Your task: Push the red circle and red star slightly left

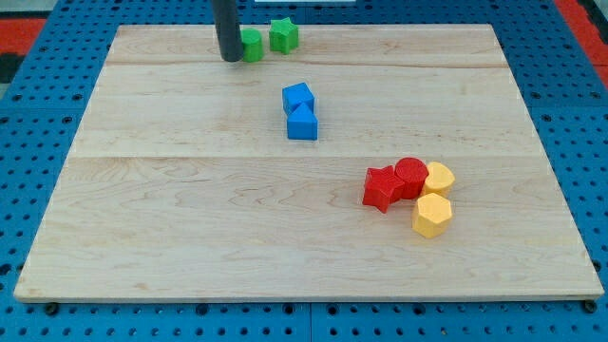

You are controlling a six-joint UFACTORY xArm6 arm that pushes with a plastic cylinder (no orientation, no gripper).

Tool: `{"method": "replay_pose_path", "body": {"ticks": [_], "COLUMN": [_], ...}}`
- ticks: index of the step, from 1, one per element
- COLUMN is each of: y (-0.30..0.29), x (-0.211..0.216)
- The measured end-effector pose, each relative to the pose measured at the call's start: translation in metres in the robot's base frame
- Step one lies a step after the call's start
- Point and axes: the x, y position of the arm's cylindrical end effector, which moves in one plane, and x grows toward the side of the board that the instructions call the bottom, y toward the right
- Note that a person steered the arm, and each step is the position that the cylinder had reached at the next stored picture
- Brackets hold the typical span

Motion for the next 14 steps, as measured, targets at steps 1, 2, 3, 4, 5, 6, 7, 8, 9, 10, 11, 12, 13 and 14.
{"method": "replay_pose_path", "body": {"ticks": [1, 2, 3, 4, 5, 6, 7, 8, 9, 10, 11, 12, 13, 14], "y": [0.02, 0.024, 0.084, 0.173, 0.225, 0.225, 0.225, 0.231, 0.235, 0.235, 0.236, 0.237, 0.237, 0.236], "x": [-0.009, -0.011, 0.062, 0.107, 0.135, 0.135, 0.135, 0.136, 0.15, 0.177, 0.182, 0.21, 0.228, 0.228]}}
